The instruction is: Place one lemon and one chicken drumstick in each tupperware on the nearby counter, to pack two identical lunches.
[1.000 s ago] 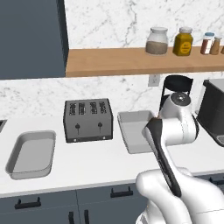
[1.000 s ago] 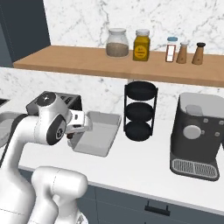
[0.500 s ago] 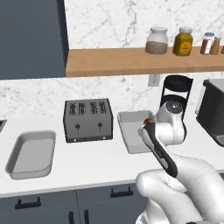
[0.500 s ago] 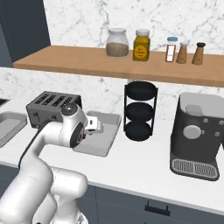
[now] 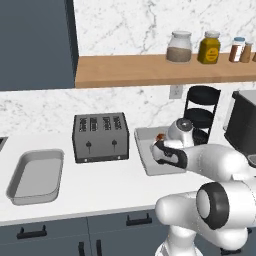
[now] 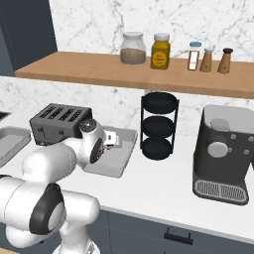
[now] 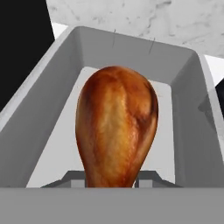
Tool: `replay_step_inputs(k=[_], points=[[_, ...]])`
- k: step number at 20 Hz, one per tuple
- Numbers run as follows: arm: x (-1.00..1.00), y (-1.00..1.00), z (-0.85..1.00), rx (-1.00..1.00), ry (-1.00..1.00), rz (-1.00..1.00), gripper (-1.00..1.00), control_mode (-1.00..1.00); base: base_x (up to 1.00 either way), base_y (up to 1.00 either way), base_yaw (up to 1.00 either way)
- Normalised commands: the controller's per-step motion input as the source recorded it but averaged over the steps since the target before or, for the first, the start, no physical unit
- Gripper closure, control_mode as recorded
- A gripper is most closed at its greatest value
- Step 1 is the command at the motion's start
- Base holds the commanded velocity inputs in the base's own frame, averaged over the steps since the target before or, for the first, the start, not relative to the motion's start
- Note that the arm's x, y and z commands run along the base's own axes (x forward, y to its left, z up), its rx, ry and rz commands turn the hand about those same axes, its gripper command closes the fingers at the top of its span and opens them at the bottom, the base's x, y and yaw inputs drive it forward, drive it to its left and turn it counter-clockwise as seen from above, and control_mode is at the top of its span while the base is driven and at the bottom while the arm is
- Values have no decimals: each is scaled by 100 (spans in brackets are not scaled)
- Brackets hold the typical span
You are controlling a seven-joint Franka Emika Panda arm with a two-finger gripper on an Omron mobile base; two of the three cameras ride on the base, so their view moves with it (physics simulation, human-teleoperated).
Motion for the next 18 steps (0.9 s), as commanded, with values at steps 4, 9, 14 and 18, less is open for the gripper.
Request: replay_step_inputs(k=[4,9,14,18], points=[[68,0,-25,0,14,0,100,-100,0,0,0],[52,0,-40,0,8,0,-100,-100,0,0,0],[27,-5,-31,0,0,0,-100,-100,0,0,0],[-28,0,51,0,-14,0,-100,-100,0,0,0]])
